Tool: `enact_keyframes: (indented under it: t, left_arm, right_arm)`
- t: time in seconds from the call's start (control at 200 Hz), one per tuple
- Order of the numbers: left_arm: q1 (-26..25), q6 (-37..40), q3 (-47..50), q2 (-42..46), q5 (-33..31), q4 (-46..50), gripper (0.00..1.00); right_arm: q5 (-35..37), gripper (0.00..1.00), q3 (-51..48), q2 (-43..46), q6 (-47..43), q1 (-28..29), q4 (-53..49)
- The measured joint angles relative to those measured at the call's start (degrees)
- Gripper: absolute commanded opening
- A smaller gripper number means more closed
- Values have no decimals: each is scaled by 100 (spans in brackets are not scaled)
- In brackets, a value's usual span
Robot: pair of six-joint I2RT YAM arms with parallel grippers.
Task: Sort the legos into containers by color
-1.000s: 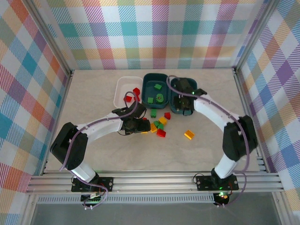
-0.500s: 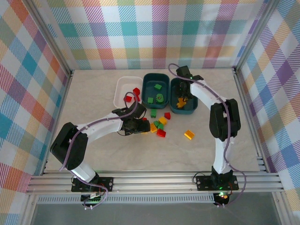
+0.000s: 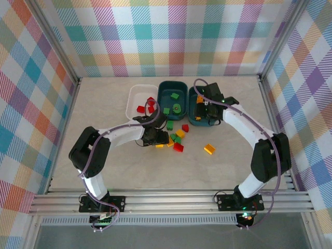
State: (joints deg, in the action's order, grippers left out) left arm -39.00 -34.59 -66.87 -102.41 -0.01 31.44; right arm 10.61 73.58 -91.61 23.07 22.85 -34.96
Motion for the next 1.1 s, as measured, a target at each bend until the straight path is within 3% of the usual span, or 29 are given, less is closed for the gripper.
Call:
enact_keyframes:
  t: [0.36,0.82,1.105]
  left_arm:
    - [-4,140,-256,-302,-98,13,49]
    - [-31,149,0,9,-225,131,40]
    - [-326,284,-151,896,-210,468,40]
  right_arm:
    - [-63,64,-664,560,68,0,42]
    - [-129,64,-717,780,162,0,107]
    - [-72,64,-817,780,179,0,107]
